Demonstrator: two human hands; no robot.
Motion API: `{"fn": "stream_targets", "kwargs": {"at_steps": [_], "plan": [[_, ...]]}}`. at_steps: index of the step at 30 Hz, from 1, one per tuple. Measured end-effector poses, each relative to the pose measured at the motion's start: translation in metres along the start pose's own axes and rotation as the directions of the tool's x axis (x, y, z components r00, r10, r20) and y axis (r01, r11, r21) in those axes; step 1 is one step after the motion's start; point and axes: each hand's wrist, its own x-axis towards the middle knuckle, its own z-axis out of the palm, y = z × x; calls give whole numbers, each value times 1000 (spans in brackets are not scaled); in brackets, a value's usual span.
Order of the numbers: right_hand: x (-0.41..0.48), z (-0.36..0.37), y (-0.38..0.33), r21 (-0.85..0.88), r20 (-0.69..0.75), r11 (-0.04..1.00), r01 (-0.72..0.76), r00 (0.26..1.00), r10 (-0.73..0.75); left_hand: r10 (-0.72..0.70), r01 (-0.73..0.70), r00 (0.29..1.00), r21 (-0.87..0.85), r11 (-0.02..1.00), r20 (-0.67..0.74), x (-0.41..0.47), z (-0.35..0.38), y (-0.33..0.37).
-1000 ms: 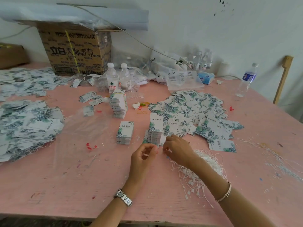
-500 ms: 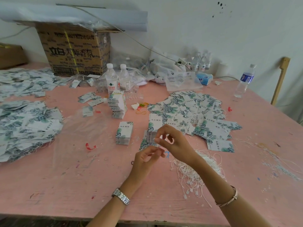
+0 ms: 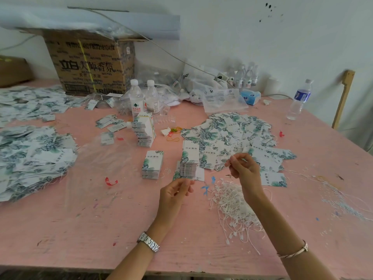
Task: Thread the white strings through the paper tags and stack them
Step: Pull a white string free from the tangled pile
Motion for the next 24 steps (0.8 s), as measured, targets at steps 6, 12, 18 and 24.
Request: {"fn": "stream_targets", "kwargs": {"at_steps": [6,12,18,24], "plan": [[-5,-14,16,-393,-167,918,-50,986,-18,-34,35,999,42,999,-15,-1,3,0],[-14,-11,19,-874,-33,485,-30,999,3,2,-5,1000,119,993,23,-4,5,0],[-29,25,16,-850,138,483,210,974,-181,45,-53,998,175,983,52,-5,6,-2],[-38,52,15,-492,584,800,342,812,12,59,-65,998,221,973,36,-4,8,0]]}}
